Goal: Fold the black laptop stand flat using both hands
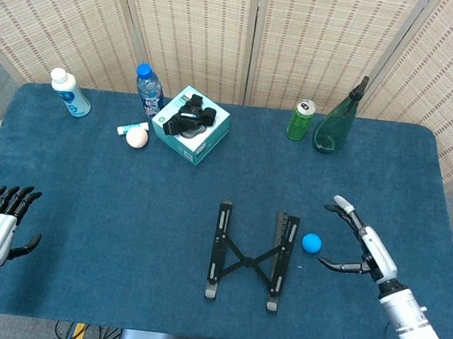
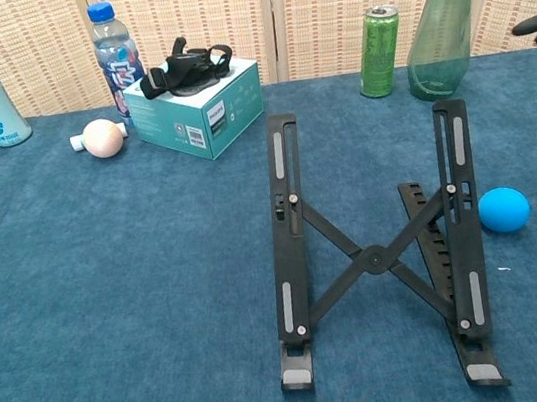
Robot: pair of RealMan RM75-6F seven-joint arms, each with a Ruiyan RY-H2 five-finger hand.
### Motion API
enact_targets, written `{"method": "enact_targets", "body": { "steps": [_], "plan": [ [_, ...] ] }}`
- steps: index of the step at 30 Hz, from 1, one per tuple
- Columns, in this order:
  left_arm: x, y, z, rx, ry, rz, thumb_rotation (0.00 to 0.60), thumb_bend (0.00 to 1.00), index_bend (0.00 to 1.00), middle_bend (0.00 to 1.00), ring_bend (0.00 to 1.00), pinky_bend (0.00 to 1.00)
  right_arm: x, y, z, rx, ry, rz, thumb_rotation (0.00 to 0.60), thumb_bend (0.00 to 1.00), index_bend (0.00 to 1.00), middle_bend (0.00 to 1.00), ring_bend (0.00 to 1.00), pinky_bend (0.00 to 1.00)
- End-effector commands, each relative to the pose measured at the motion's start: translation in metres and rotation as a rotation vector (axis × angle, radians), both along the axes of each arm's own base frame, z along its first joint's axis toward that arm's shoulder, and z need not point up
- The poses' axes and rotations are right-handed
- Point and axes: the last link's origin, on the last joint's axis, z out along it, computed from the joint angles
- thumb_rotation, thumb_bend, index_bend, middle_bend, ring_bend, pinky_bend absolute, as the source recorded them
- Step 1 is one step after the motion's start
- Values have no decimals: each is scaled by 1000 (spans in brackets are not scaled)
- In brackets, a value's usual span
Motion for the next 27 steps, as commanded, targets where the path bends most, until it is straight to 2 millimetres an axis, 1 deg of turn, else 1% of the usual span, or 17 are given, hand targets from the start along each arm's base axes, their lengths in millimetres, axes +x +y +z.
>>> {"method": "enact_targets", "body": {
  "steps": [1, 5, 13, 17, 19, 27],
  "plan": [
    [1, 1, -1, -3, -1, -4, 600, 236, 140, 107, 64, 12, 13, -19, -17, 110, -171, -33, 600, 65, 29, 209, 39, 57],
    [2, 1, -1, -6, -3, -8, 600, 236, 140, 107, 64, 12, 17, -27, -27, 167, -247, -56, 600, 66, 35, 212, 40, 57],
    [2, 1, -2, -10, -6, -7, 600, 236, 140, 106, 64, 13, 25, -41, -46, 235, -330, -76, 600, 67, 60, 221, 49, 57],
    [2, 0, -2, -11, -6, -7, 600, 236, 140, 106, 64, 13, 26, -45, -51, 245, -350, -81, 600, 68, 67, 229, 61, 57],
    [2, 0, -2, -13, -5, -6, 600, 236, 140, 106, 64, 12, 29, -47, -57, 270, -390, -101, 600, 68, 67, 230, 65, 57],
    [4, 0, -4, -26, -8, -9, 600, 236, 140, 107, 64, 13, 32, -43, -63, 329, -472, -75, 600, 75, 81, 241, 73, 74]
  ]
}}
